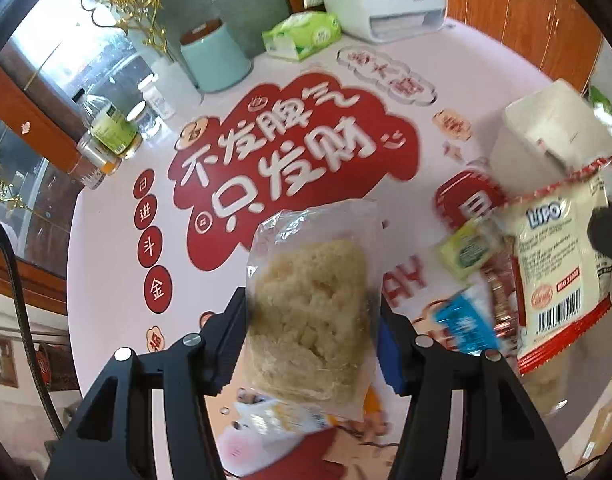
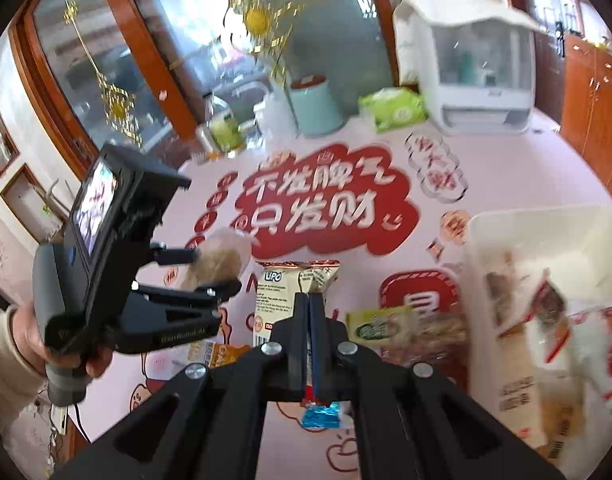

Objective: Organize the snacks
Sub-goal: 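Carry both bags over the white tray and open both tools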

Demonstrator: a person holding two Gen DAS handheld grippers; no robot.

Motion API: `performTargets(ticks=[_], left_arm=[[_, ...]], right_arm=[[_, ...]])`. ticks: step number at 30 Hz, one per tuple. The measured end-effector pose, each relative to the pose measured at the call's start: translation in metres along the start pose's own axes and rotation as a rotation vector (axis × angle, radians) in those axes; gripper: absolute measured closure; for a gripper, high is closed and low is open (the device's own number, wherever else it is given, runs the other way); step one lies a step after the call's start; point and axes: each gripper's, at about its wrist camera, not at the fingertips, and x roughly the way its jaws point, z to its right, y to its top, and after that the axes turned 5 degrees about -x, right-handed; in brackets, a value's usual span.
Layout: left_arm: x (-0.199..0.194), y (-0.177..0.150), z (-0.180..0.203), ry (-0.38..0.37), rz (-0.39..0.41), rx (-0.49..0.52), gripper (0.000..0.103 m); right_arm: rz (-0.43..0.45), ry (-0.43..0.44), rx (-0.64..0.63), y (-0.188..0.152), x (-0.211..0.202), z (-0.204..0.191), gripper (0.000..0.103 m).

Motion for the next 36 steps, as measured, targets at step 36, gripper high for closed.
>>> performTargets(ticks=[36], left_arm=[[-0.097,0.061,0.251,-0.122,0.104,0.075,0.047]], right_arm=[[0.229,-0.342,0.104,-0.059,-0.206,0.151,0.102]])
